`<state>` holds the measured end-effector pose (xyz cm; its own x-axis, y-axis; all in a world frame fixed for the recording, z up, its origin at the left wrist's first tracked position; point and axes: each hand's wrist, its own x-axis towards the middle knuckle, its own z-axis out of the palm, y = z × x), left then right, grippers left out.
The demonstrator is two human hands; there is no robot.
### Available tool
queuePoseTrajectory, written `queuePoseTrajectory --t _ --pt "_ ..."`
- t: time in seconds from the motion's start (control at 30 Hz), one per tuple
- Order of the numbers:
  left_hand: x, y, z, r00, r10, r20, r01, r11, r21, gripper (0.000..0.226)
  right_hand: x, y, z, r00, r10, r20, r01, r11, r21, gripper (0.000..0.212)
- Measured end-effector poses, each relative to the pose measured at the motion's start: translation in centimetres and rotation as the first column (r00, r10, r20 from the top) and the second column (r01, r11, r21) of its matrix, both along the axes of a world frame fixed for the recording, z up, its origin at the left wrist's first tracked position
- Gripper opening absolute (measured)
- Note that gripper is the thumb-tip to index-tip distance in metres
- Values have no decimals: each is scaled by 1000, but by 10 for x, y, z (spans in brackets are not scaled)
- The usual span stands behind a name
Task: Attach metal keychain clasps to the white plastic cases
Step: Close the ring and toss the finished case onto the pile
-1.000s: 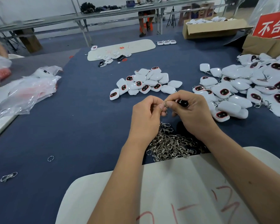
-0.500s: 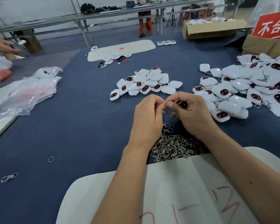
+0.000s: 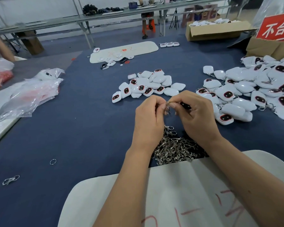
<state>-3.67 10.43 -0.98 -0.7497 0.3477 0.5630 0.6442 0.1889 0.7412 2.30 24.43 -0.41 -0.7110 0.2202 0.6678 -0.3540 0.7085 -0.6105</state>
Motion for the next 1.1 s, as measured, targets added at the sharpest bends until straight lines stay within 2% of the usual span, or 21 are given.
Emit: queuePoseTrajectory --t 0.13,0.23,0.33,0.43,0.5,0.67,0.73,0.87,1.1 --pt "-1 0 0 999 19 -34 -20 999 -25 17 -3 -2 -3 999 26 34 -23 996 -89 12" --pt "-1 -1 -1 999 32 -22 -33 998 -50 16 -8 1 -8 994 -2 108 24 980 -200 16" --pt "-1 -1 -3 1000 24 3 -23 993 -113 17 -12 5 -11 986 15 164 51 917 -396 34" --pt "0 0 -3 1000 -5 31 10 984 -175 18 -12 6 -9 992 37 118 31 851 -525 25" --pt "0 0 -3 999 -14 38 21 982 -188 19 -13 7 -9 992 34 123 35 858 -513 16" --pt "1 0 -2 999 -29 29 35 975 -218 18 -13 8 -8 987 -47 157 107 912 -397 12" --pt "1 0 -1 999 -36 24 41 973 -229 18 -12 7 -8 986 -36 163 99 910 -402 9" --pt "1 1 -2 999 -44 25 49 968 -245 18 -11 5 -7 976 -79 203 153 911 -383 17" --pt "2 2 -3 999 -24 29 30 965 -259 17 -9 4 -4 974 -96 204 168 914 -370 10"
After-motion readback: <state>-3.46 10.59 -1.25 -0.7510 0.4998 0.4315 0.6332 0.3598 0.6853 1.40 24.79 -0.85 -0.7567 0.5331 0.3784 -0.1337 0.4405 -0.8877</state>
